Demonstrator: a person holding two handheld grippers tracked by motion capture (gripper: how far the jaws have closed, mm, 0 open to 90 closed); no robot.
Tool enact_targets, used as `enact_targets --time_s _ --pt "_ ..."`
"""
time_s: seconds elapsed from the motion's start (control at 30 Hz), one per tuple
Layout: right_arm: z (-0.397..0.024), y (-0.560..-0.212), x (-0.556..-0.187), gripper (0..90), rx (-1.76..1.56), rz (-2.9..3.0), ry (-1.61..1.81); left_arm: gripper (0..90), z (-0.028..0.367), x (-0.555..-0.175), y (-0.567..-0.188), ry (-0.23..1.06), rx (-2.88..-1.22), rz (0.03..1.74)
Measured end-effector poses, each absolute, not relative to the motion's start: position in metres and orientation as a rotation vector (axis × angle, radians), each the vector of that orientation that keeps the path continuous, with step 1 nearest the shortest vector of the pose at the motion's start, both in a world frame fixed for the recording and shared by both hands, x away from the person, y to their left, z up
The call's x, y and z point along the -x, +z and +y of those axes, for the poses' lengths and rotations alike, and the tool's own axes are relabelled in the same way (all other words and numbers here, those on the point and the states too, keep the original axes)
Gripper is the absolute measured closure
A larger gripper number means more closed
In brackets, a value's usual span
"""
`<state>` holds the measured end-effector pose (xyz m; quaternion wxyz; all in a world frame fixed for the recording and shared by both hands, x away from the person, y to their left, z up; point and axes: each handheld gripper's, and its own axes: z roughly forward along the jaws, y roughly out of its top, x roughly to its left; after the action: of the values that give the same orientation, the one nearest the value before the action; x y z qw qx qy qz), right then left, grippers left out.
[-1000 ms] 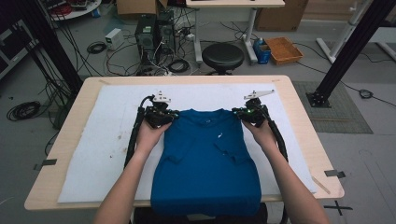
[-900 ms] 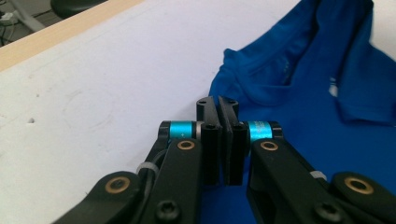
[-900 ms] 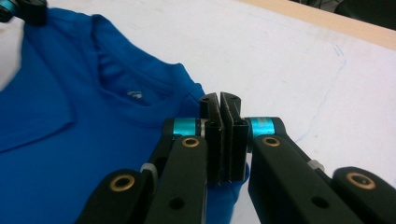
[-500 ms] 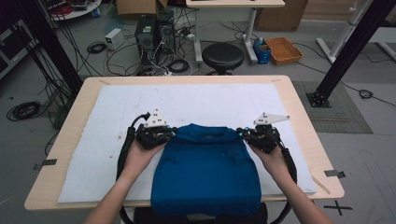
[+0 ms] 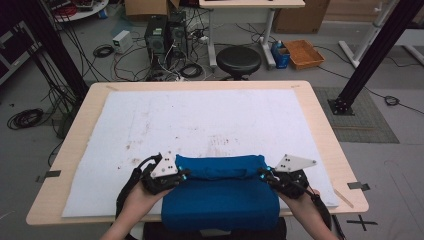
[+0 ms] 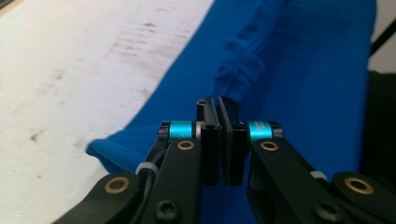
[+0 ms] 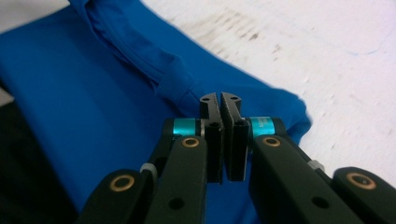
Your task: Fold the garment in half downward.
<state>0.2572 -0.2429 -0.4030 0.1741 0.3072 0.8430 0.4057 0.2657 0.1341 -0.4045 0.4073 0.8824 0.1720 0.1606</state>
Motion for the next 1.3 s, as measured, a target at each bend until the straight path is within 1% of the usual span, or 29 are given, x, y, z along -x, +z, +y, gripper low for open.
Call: enact_targets --time_s 0.27,0.53,0.57,0.63,0.67,0.7,0.77,0.83,0.87,0.9,0.93,1.0,1.1,1.17,1.27,1.3 --pt "-0.241 -0.419 -0.234 88.4 -0.801 2.466 1.052 86.4 0.128 -0.243 -0.420 0.402 -2.319 0.347" --pt "-0.243 -0.423 -0.218 86.7 -0.786 2.496 1.006 81.4 0.125 -0.232 -0.432 0.371 -2.372 0.312" --pt "-0.244 -0.423 -0.217 86.2 -0.777 2.500 1.001 79.7 0.125 -0.231 -0.433 0.368 -2.371 0.309" --pt "-0.244 -0.423 -0.216 83.9 -0.768 2.484 0.997 73.3 0.125 -0.229 -0.433 0.378 -2.372 0.319" --pt "-0.245 -0.422 -0.217 83.4 -0.777 2.477 1.002 72.4 0.125 -0.230 -0.431 0.383 -2.366 0.326" --pt "-0.246 -0.420 -0.220 80.6 -0.790 2.462 1.010 70.5 0.126 -0.231 -0.430 0.388 -2.355 0.333" --pt "-0.250 -0.417 -0.227 78.2 -0.825 2.430 1.039 66.1 0.129 -0.236 -0.425 0.407 -2.311 0.378" --pt "-0.254 -0.412 -0.238 73.0 -0.884 2.389 1.080 61.3 0.133 -0.244 -0.420 0.429 -2.251 0.448" --pt "-0.257 -0.409 -0.245 71.9 -0.919 2.364 1.101 58.9 0.134 -0.250 -0.417 0.443 -2.217 0.494" --pt "-0.259 -0.407 -0.253 71.2 -0.954 2.341 1.122 57.1 0.135 -0.256 -0.414 0.455 -2.193 0.531" --pt "-0.260 -0.405 -0.261 69.2 -0.988 2.317 1.137 57.0 0.136 -0.262 -0.412 0.474 -2.173 0.566" --pt "-0.263 -0.403 -0.277 65.6 -1.054 2.267 1.158 53.7 0.137 -0.277 -0.410 0.491 -2.125 0.646" --pt "-0.265 -0.404 -0.301 60.0 -1.164 2.231 1.195 53.0 0.141 -0.300 -0.410 0.455 -2.066 0.762" --pt "-0.264 -0.410 -0.316 57.9 -1.221 2.241 1.186 52.9 0.142 -0.315 -0.416 0.427 -2.065 0.851" --pt "-0.260 -0.422 -0.330 57.7 -1.278 2.285 1.139 53.0 0.143 -0.327 -0.425 0.423 -2.108 0.924" --pt "-0.259 -0.426 -0.332 59.3 -1.290 2.301 1.119 53.0 0.144 -0.329 -0.429 0.414 -2.113 0.944"
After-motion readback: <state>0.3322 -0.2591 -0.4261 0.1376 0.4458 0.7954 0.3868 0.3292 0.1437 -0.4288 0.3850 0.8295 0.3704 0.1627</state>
